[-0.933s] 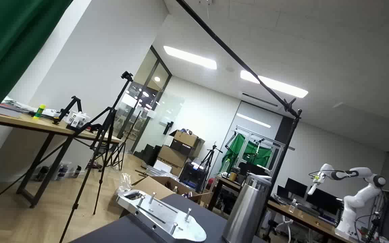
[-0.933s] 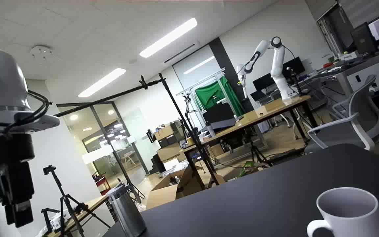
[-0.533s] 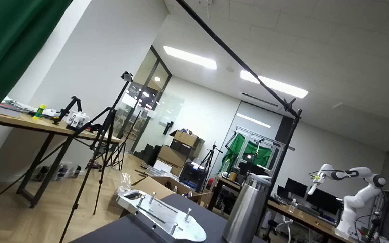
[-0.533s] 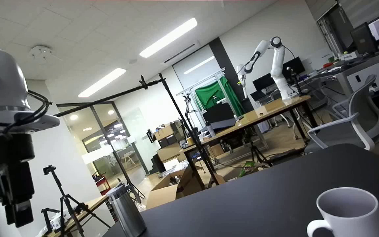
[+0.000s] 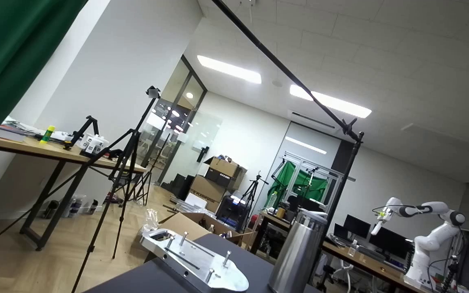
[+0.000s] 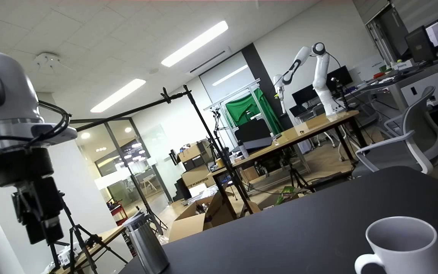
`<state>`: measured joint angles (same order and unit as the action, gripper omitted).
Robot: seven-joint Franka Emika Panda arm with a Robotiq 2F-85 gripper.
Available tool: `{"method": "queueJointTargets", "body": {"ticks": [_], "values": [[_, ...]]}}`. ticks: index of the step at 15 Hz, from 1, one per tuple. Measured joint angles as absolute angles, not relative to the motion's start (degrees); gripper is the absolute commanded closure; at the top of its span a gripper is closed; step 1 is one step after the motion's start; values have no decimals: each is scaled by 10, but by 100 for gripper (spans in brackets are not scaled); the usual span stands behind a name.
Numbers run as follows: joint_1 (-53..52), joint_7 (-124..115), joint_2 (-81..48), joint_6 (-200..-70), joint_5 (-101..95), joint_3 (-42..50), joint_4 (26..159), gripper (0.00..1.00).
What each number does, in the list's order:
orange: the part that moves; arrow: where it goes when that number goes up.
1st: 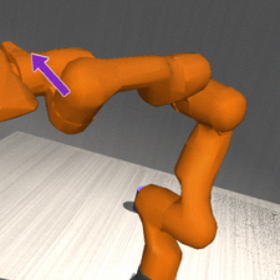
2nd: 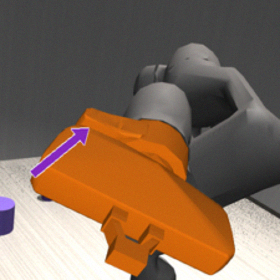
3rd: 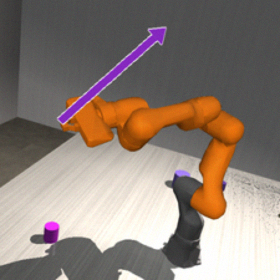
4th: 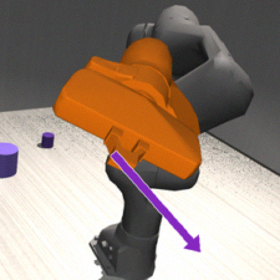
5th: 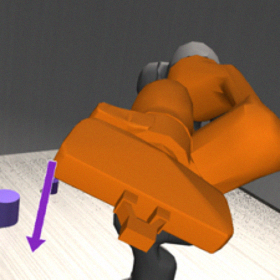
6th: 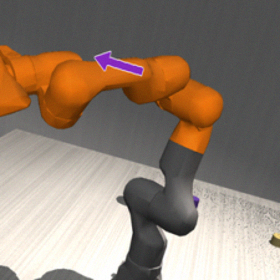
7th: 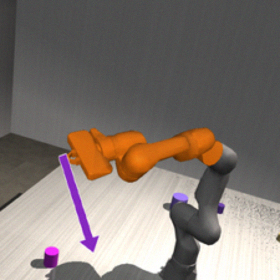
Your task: Close the flusk.
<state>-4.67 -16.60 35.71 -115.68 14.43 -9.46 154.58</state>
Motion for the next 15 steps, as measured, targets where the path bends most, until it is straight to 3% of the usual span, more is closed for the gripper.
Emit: {"method": "queueJointTargets", "body": {"ticks": [1, 2, 12, 15], "values": [[-45, -158, 339, -1178, 137, -95, 1531, 25], [-44, -152, 317, -1200, 130, -95, 1513, 25], [-57, -146, -9, -1346, 39, -110, 1236, 95], [-82, -161, -103, -1343, 6, -110, 1136, 100]]}}
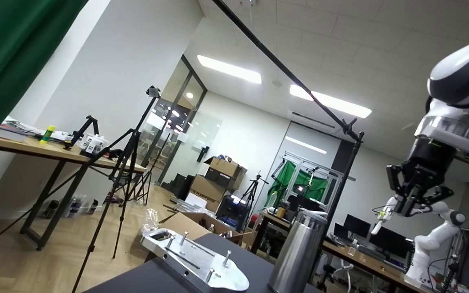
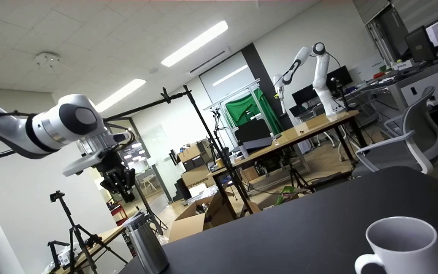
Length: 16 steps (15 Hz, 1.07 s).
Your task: Close the flusk.
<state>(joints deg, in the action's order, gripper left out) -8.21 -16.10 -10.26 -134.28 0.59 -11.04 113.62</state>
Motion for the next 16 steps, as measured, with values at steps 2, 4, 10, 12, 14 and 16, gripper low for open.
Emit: {"method": "queueJointTargets", "body": {"ticks": [2, 4, 10, 12, 14, 16], "values": [[-102, -165, -153, -1330, -8, -109, 1072, 99], [-119, -166, -192, -1300, -10, -107, 1012, 99], [-124, -166, -212, -1284, -11, -104, 977, 99], [-124, -166, -212, -1284, -11, -103, 976, 100], [-126, -162, -213, -1285, -10, -101, 975, 100], [-131, -158, -224, -1284, -12, -97, 960, 100]]}}
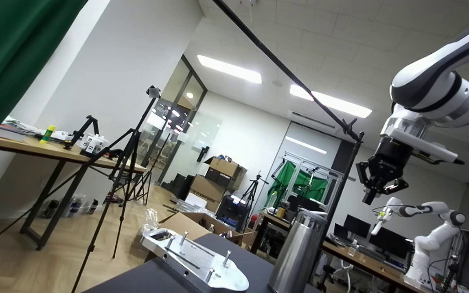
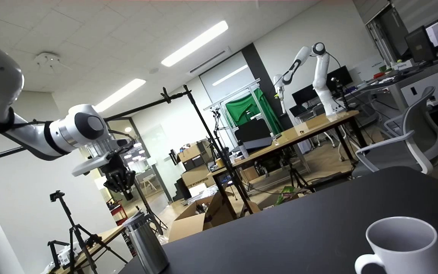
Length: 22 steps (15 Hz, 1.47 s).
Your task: Close the flusk.
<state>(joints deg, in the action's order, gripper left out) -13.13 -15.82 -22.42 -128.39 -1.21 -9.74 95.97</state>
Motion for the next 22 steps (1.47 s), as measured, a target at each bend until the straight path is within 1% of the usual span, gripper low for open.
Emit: {"method": "queueJointTargets", "body": {"ticks": [11, 22], "values": [[-165, -120, -369, -1218, -12, -91, 755, 100], [-188, -87, -468, -1213, -15, -75, 641, 100]]}}
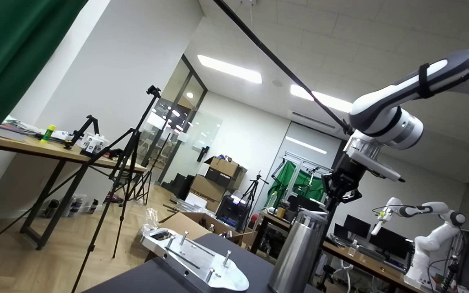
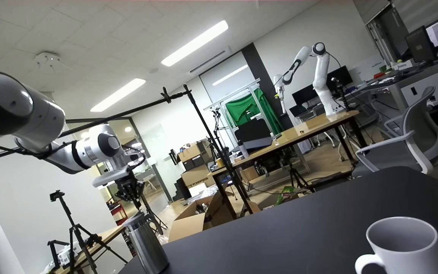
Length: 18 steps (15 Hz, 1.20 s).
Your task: Close the flusk.
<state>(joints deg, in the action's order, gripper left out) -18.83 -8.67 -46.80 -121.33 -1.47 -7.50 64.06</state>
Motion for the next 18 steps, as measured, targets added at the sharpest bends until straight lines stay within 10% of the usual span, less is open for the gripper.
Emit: {"method": "queueJointTargets", "body": {"ticks": [15, 16, 18], "values": [[-186, -79, -523, -1185, -6, -71, 570, 99], [-186, -79, -522, -1186, 0, -73, 567, 74], [-186, -79, -516, -1186, 3, -76, 561, 70]]}}
